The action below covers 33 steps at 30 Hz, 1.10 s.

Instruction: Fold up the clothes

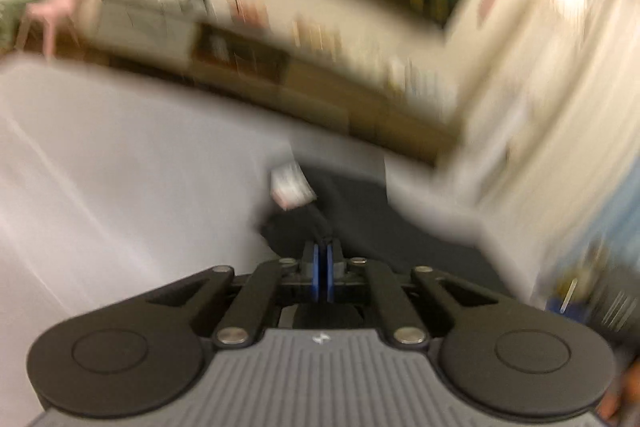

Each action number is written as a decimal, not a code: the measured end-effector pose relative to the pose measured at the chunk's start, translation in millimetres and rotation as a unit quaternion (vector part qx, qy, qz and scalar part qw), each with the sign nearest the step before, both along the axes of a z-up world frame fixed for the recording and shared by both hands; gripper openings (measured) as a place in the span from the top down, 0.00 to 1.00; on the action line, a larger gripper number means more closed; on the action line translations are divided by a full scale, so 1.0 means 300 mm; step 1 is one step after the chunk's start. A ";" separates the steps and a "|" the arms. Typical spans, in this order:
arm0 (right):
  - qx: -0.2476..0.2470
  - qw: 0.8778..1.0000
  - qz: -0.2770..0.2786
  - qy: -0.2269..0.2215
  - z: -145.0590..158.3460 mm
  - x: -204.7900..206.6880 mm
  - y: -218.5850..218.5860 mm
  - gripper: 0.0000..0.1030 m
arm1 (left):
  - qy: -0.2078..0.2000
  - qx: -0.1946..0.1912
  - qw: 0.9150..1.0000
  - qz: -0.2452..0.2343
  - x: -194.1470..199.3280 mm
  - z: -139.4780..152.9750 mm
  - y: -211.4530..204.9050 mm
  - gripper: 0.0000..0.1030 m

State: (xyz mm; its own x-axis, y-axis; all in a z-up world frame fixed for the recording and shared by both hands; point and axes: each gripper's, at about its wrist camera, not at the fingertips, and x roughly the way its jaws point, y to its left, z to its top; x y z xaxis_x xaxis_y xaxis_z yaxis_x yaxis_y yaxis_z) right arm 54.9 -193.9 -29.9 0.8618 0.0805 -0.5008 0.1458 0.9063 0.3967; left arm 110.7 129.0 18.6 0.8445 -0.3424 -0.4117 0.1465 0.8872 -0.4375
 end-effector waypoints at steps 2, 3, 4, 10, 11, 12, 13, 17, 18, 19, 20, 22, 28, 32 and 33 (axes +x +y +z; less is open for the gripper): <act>0.001 1.000 -0.011 0.004 0.001 -0.005 -0.012 0.15 | -0.025 -0.008 0.998 0.048 -0.026 0.066 0.164 0.96; -0.001 1.000 -0.016 0.012 -0.010 0.002 -0.014 0.14 | -0.005 0.007 0.998 0.058 -0.014 0.047 0.214 0.95; -0.004 1.000 -0.021 0.022 -0.023 0.012 -0.014 0.14 | 0.019 0.024 0.997 0.066 0.002 0.021 0.261 0.95; -0.068 0.994 -0.042 0.071 -0.111 0.066 0.022 0.08 | 0.148 0.017 0.987 0.065 0.033 -0.239 0.380 0.78; -0.080 0.993 -0.042 0.079 -0.124 0.069 0.027 0.07 | 0.153 0.024 0.986 0.056 0.038 -0.248 0.368 0.65; -0.089 0.991 -0.040 0.088 -0.139 0.072 0.030 0.06 | 0.150 0.045 0.986 0.050 0.044 -0.255 0.349 0.47; -0.097 0.990 -0.037 0.098 -0.154 0.076 0.033 0.06 | 0.147 0.068 0.986 0.046 0.049 -0.261 0.328 0.41; -0.121 0.984 -0.003 0.127 -0.217 0.116 0.064 0.38 | 0.163 0.120 0.979 0.034 0.095 -0.320 0.262 0.98; -0.141 0.982 0.002 0.129 -0.223 0.119 0.079 0.54 | 0.162 0.126 0.978 0.032 0.112 -0.324 0.252 0.97; -0.161 0.979 0.012 0.124 -0.221 0.121 0.094 0.74 | 0.150 0.136 0.978 0.041 0.121 -0.320 0.252 0.97; -0.174 0.978 0.022 0.116 -0.207 0.127 0.101 0.85 | 0.129 0.140 0.980 0.055 0.124 -0.297 0.269 0.98; -0.195 0.977 0.026 0.085 -0.150 0.125 0.098 0.97 | 0.073 0.097 0.988 0.094 0.125 -0.202 0.355 0.98; -0.225 0.966 -0.098 -0.083 0.207 -0.014 -0.055 1.00 | -0.070 -0.040 0.979 0.189 -0.107 0.064 0.711 0.97; -0.245 0.960 -0.132 0.007 0.118 0.059 -0.173 0.98 | 0.093 -0.015 0.988 0.124 -0.023 -0.080 0.750 0.94; -0.245 0.959 -0.136 0.043 0.054 0.082 -0.196 0.98 | 0.103 0.007 0.987 0.119 -0.016 -0.092 0.732 0.93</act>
